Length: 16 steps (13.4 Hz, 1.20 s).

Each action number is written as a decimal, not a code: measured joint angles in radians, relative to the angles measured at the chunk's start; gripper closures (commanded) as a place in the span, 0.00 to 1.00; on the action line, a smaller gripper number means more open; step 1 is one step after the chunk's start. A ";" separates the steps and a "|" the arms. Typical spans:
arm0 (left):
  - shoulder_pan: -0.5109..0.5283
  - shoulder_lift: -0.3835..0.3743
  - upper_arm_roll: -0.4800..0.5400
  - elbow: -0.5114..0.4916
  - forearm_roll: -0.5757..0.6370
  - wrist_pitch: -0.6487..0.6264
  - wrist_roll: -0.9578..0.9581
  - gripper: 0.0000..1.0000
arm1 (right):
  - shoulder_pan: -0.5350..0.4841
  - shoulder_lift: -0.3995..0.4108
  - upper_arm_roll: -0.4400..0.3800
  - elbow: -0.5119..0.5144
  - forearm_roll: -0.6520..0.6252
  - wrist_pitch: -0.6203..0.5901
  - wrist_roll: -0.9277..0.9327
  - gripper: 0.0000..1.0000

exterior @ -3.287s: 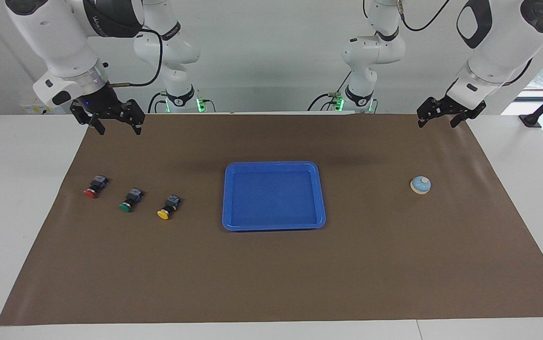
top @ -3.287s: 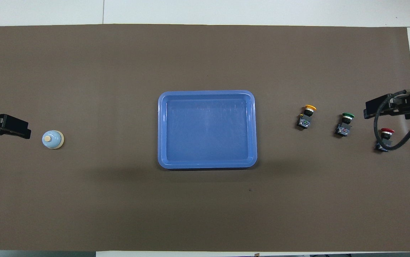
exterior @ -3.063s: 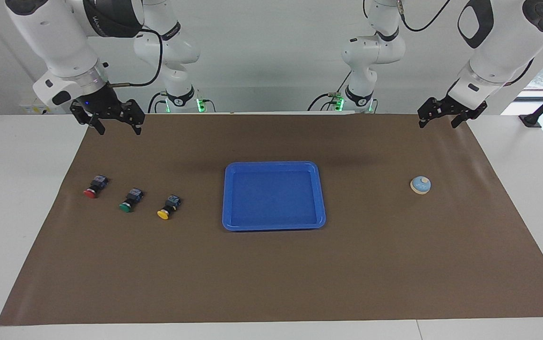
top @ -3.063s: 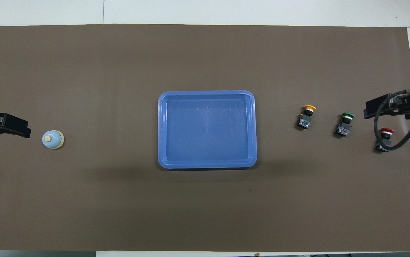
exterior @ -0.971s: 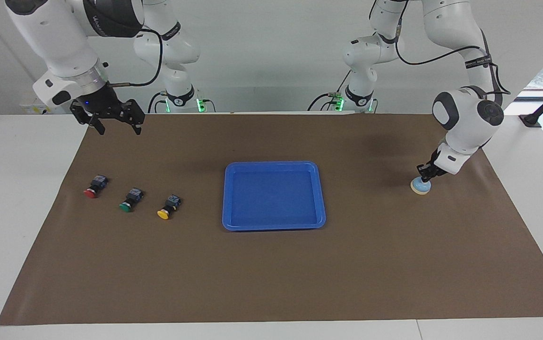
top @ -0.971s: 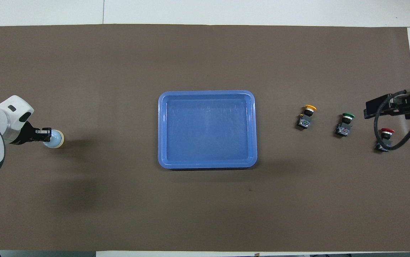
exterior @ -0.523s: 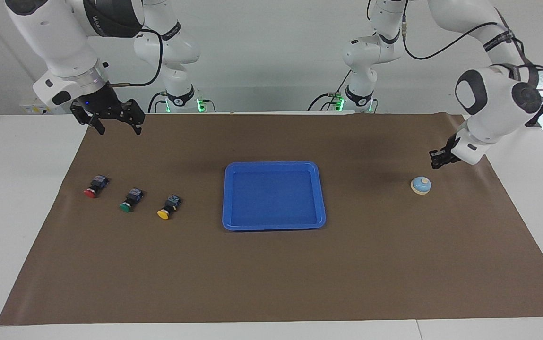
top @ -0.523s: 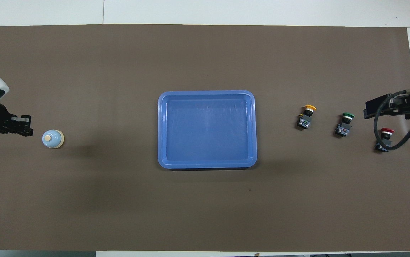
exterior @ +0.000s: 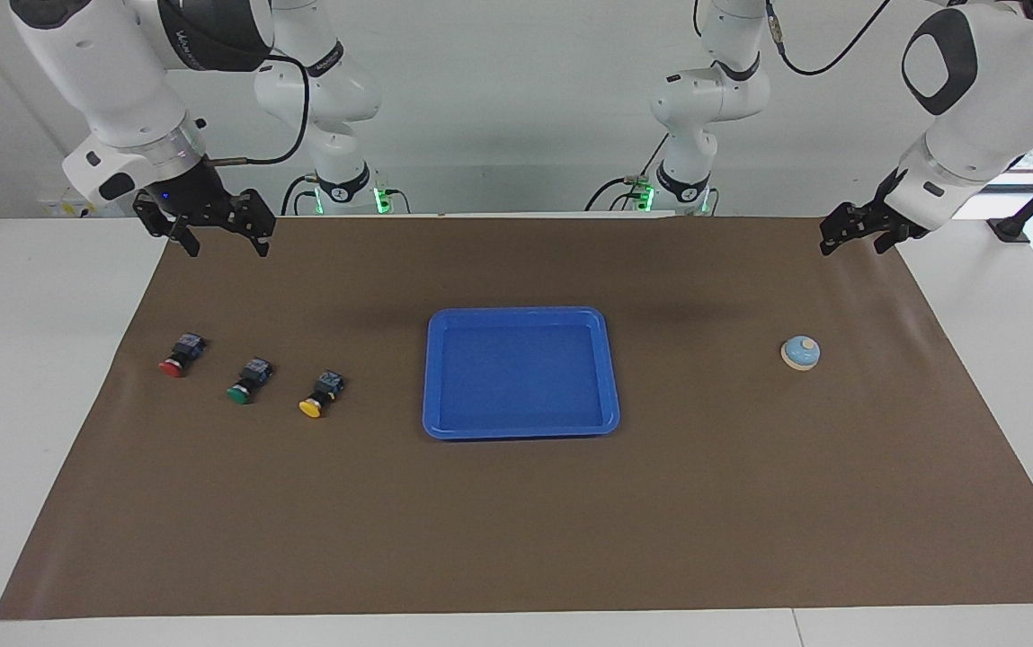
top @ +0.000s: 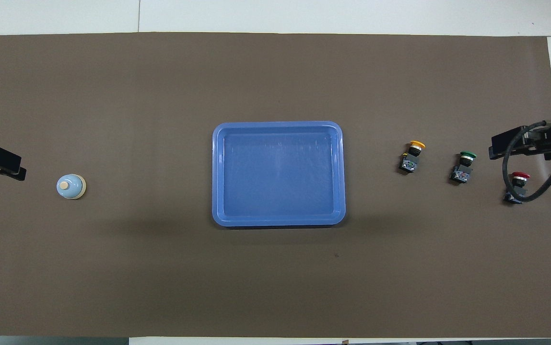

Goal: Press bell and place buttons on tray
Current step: 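Raise the left gripper back off the bell, then reach the right gripper to the yellow-cap button and grasp it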

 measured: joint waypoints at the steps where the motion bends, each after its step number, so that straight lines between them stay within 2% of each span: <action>1: -0.001 0.000 0.000 0.006 0.000 -0.003 0.000 0.00 | 0.000 0.000 0.000 0.000 0.000 0.000 0.000 0.00; 5: -0.006 -0.013 -0.006 0.005 0.000 -0.002 0.000 0.00 | 0.000 0.000 -0.002 0.000 0.000 0.000 0.000 0.00; 9: -0.020 -0.035 -0.006 -0.047 0.000 0.014 0.000 0.00 | -0.002 0.000 -0.004 0.000 0.000 -0.003 0.000 0.00; 12: -0.033 -0.036 -0.008 -0.035 0.000 0.014 0.000 0.00 | 0.000 -0.007 0.001 -0.024 0.000 0.004 0.036 0.00; 13: -0.035 -0.036 -0.011 -0.028 0.000 0.012 0.000 0.00 | 0.004 -0.022 0.006 -0.069 0.000 0.044 0.073 0.00; 16: -0.039 -0.036 -0.033 -0.025 0.000 0.012 0.000 0.00 | 0.051 -0.096 0.015 -0.331 0.000 0.279 0.204 0.00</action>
